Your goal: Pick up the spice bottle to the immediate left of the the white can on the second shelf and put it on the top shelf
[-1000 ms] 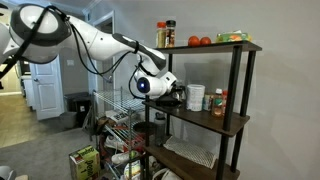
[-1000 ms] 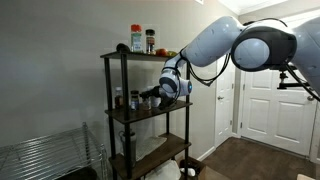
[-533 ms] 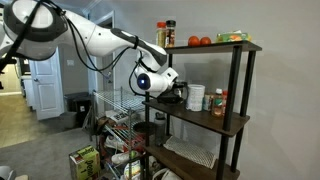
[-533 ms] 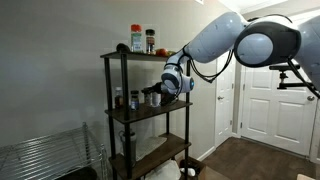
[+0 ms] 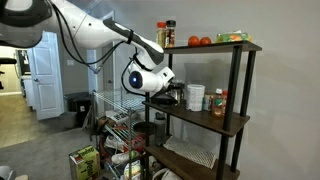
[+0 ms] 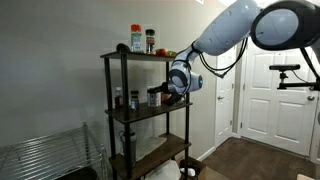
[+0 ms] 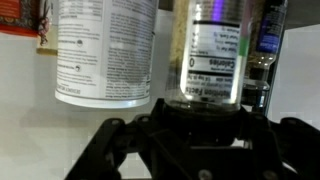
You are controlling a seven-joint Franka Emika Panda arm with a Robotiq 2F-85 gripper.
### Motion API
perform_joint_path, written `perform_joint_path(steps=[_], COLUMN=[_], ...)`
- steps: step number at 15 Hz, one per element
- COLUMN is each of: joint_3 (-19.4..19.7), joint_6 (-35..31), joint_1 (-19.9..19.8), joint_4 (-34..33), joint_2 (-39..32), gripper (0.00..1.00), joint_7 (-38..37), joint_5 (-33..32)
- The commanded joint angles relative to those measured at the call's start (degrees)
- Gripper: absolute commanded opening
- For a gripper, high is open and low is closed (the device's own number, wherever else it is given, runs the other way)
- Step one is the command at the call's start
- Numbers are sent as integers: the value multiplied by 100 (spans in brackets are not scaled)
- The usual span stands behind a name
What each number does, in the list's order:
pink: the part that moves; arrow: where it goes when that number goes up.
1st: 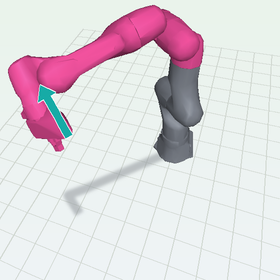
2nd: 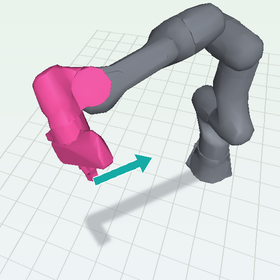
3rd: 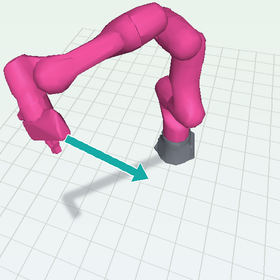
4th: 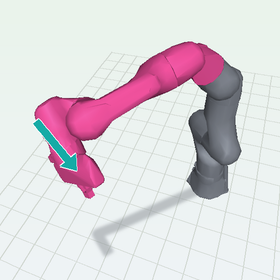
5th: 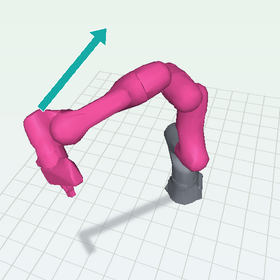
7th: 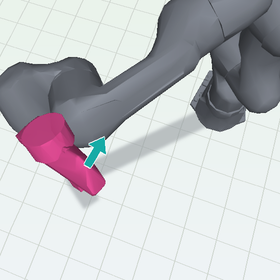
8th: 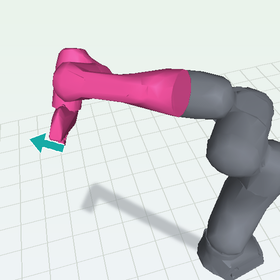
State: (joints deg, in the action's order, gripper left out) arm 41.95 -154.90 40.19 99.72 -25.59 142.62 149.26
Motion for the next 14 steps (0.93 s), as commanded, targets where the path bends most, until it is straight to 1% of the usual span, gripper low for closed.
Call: perform_joint_path(steps=[1, 5, 8, 11, 12, 14], joint_3=[288, 758, 1122, 1379, 1724, 2088], joint_6=[25, -90, -270, -687, -769, -947], joint_1=[419, 868, 1239, 1588, 1922, 2336], joint_4=[866, 1363, 1582, 1707, 1573, 1492], joint_2=[750, 1229, 1567, 1914, 1712, 1782], gripper=[35, 35, 35, 35, 35, 35], joint_7=[308, 496, 768, 1045, 707, 631], joint_5=[0, 0, 0, 0, -144, -322])
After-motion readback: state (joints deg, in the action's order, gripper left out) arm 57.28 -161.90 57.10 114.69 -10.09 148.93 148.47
